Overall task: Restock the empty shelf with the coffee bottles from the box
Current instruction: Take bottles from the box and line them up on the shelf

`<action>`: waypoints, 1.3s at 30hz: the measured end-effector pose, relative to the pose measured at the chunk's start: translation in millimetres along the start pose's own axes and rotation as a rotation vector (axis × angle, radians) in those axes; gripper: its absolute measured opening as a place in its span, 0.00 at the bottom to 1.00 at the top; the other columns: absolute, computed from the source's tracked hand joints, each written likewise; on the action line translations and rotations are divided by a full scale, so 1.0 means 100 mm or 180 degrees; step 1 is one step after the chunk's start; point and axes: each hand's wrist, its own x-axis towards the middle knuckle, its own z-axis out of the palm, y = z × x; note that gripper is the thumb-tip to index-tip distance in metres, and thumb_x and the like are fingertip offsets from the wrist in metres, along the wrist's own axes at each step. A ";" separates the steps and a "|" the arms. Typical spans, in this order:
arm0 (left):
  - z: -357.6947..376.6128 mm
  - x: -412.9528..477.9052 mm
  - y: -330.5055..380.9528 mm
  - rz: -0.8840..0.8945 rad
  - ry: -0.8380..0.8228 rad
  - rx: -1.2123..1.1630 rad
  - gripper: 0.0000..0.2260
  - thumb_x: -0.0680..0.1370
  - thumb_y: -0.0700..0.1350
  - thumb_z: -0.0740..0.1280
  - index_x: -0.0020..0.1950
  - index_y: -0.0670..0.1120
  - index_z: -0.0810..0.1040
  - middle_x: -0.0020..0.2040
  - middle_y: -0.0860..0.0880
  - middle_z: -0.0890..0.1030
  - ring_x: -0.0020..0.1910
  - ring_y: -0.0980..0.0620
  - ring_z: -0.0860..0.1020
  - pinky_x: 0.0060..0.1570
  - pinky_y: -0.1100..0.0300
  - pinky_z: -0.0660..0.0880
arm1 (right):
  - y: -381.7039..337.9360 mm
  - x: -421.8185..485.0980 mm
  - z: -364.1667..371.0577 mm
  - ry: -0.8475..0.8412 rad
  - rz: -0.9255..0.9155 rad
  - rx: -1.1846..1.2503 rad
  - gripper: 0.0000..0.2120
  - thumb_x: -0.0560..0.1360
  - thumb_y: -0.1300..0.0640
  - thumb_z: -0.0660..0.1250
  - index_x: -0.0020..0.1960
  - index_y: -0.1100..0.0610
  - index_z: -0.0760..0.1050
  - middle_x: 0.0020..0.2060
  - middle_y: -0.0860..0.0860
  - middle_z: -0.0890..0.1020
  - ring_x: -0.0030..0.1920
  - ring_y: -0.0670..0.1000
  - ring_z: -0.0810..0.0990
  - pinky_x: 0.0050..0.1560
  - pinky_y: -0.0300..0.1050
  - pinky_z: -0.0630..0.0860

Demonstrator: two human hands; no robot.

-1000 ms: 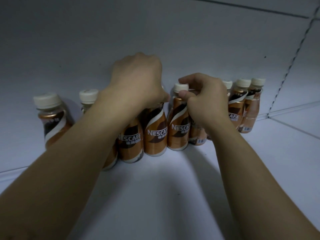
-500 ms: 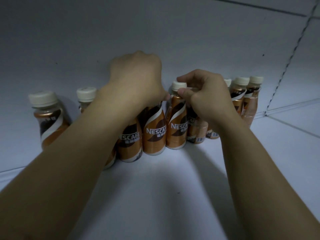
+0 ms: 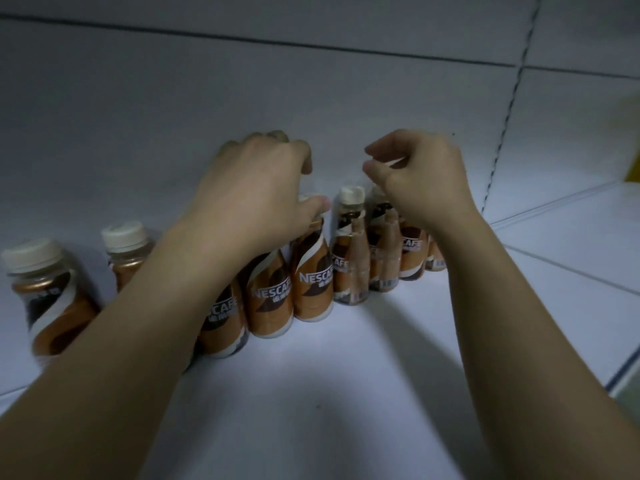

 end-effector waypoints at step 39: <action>0.40 0.52 0.38 0.0287 -0.1089 -0.0624 0.22 0.66 0.59 0.76 0.57 0.58 0.77 0.49 0.49 0.80 0.46 0.47 0.77 0.49 0.50 0.77 | 0.80 -0.08 0.32 -0.0020 0.0247 0.0153 0.25 0.74 0.50 0.70 0.70 0.51 0.70 0.60 0.48 0.80 0.58 0.46 0.79 0.59 0.41 0.73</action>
